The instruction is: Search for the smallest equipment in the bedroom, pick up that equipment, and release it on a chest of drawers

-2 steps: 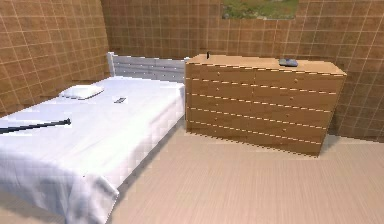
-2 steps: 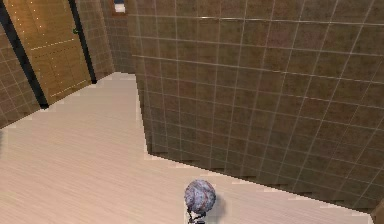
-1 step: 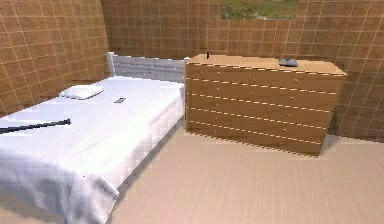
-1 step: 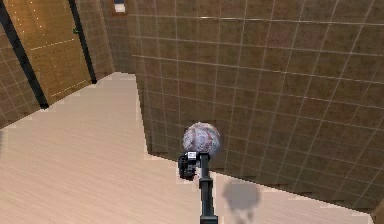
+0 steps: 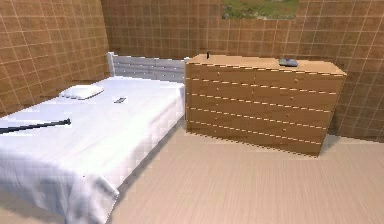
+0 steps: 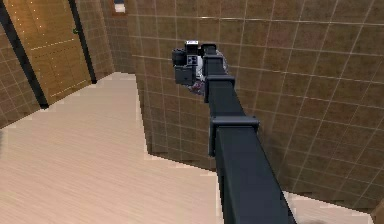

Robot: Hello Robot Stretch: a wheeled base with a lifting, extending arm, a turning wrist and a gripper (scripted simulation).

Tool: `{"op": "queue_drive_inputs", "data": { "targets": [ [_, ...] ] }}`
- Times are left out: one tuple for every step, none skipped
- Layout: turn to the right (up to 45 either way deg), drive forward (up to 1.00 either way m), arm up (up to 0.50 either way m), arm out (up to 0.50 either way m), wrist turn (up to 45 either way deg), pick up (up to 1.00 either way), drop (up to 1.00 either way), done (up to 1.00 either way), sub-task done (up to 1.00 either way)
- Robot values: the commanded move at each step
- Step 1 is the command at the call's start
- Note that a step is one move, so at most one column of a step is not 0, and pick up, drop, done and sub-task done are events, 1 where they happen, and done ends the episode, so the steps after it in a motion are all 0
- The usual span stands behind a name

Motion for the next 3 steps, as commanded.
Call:
{"op": "queue_drive_inputs", "data": {
  "targets": [
    [0.0,0.00,0.00,0.00,-45.0,0.00,0.00,0.00,0.00],
    [0.0,0.00,0.00,0.00,-45.0,0.00,0.00,0.00,0.00],
    [0.0,0.00,0.00,0.00,-45.0,0.00,0.00,0.00,0.00]
  ]
}}
